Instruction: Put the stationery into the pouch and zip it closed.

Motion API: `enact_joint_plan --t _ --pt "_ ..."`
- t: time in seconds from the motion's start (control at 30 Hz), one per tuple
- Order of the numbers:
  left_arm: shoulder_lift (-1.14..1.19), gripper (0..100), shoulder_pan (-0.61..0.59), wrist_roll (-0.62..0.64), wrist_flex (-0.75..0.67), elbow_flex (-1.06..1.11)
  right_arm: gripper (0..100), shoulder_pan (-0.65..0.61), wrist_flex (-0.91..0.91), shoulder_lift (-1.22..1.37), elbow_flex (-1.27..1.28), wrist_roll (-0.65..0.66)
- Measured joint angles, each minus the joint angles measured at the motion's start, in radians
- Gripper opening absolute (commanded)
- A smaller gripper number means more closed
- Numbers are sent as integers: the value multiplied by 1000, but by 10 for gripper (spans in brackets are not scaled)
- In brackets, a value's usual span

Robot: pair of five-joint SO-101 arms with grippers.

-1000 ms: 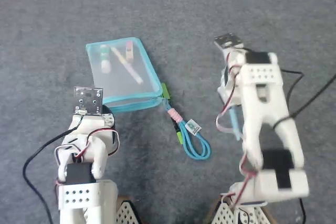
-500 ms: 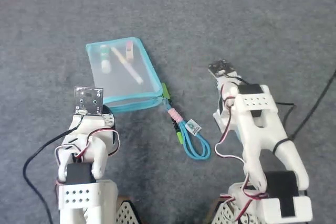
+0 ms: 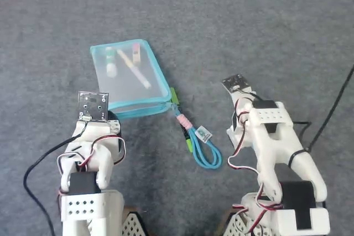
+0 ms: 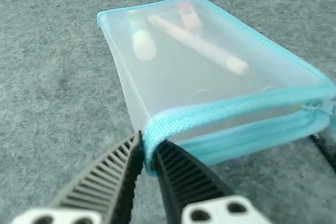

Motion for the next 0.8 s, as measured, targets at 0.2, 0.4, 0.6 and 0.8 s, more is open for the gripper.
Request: enact_joint_plan --t 0.2,0.4,0.6,0.8 --pt "0 11 2 0 0 0 95 28 0 117 -61 0" --pt "0 11 2 0 0 0 9 95 26 201 -152 0" --pt "0 11 2 0 0 0 8 101 66 212 -186 0" --pt "0 11 2 0 0 0 8 71 255 -21 -173 -2"
